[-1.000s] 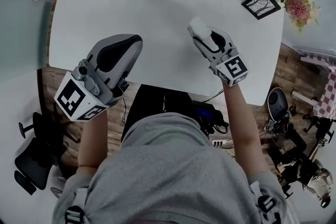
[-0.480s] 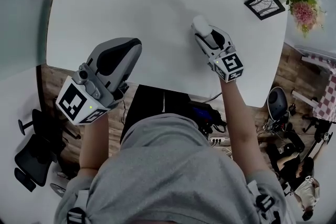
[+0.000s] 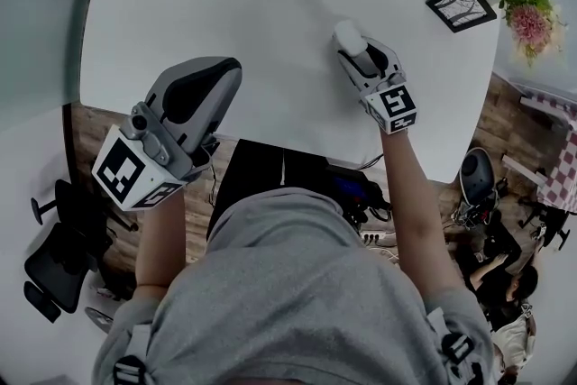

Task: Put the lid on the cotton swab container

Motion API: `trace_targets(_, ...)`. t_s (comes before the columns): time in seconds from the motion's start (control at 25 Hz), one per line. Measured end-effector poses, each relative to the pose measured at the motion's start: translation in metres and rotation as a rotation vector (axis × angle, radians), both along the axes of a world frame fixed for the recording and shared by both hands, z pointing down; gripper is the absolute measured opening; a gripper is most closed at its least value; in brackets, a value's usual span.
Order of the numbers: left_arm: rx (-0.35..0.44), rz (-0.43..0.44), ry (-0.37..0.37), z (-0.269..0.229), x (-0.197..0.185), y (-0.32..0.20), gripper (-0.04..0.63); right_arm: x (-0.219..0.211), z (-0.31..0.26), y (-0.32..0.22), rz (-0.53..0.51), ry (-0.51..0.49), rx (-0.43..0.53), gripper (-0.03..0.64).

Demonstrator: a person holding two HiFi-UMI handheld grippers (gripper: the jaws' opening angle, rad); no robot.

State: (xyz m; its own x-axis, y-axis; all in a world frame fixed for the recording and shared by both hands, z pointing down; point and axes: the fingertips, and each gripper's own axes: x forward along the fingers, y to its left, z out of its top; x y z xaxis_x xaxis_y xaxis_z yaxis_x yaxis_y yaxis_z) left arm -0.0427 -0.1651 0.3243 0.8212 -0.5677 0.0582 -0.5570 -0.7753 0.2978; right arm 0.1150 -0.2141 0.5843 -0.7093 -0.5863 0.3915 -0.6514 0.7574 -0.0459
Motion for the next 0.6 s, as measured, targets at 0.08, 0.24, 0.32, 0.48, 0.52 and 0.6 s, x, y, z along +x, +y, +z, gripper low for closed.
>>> trace_targets(0.08, 0.004, 0.001, 0.001, -0.001, 0.001, 0.000, 0.003, 0.000, 0.002, -0.001, -0.004, 0.012, 0.001, 0.206)
trace_targets(0.24, 0.011, 0.001, 0.004, -0.005, 0.001, 0.003, 0.003, 0.001, 0.008, -0.001, -0.017, 0.036, -0.014, 0.206)
trace_targets(0.32, 0.008, 0.001, 0.006, -0.005, 0.000, 0.005, 0.003, 0.000, 0.012, 0.000, -0.032, 0.049, -0.028, 0.206)
trace_targets(0.48, 0.010, 0.002, 0.006, -0.006, 0.001, 0.007, 0.003, -0.001, 0.015, 0.001, -0.066, 0.072, -0.059, 0.206)
trace_targets(0.52, 0.012, 0.000, 0.006, -0.007, 0.002, 0.008, 0.003, -0.001, 0.015, 0.002, -0.071, 0.073, -0.055, 0.208)
trace_targets(0.6, 0.018, -0.004, 0.008, -0.009, 0.003, 0.010, 0.005, 0.000, 0.011, 0.002, -0.068, 0.060, -0.040, 0.232)
